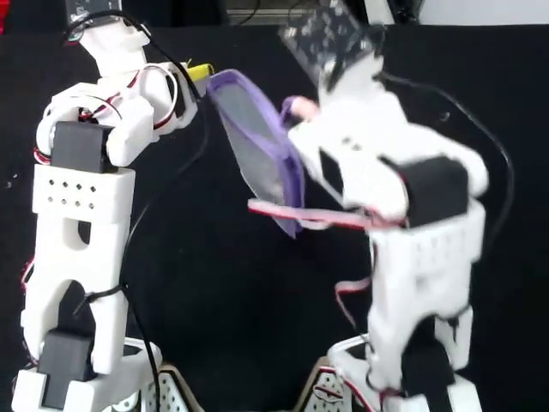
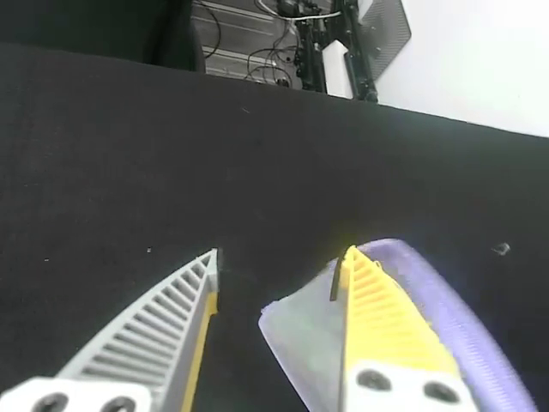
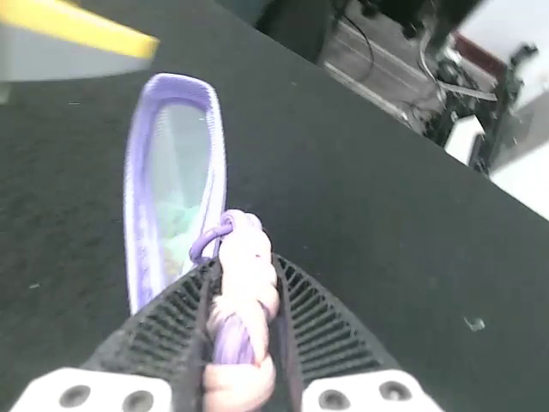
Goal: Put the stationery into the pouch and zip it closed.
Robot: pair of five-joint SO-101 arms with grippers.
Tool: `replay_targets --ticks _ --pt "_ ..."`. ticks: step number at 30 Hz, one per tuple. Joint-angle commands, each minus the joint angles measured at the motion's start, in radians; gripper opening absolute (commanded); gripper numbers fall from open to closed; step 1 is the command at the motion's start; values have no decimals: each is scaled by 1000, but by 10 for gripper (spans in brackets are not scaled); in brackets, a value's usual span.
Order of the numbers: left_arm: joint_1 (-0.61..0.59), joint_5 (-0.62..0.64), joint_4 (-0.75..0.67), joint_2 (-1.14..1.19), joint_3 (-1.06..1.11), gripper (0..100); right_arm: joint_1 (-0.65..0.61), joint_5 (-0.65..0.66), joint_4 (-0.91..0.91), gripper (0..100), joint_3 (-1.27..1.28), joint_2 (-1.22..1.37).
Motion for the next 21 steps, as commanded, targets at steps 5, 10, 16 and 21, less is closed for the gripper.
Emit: replay_targets --ticks 5,10,16,21 --pt "-99 -6 -25 -15 10 232 221 -2 -180 11 -50 222" --pt "-93 -12 -25 -15 93 232 377 80 -224 11 -50 331" --pt "-91 -8 -26 -14 145 230 586 258 -227 11 -44 392" --pt "-53 -11 -26 -8 188 229 706 506 -107 11 -4 397"
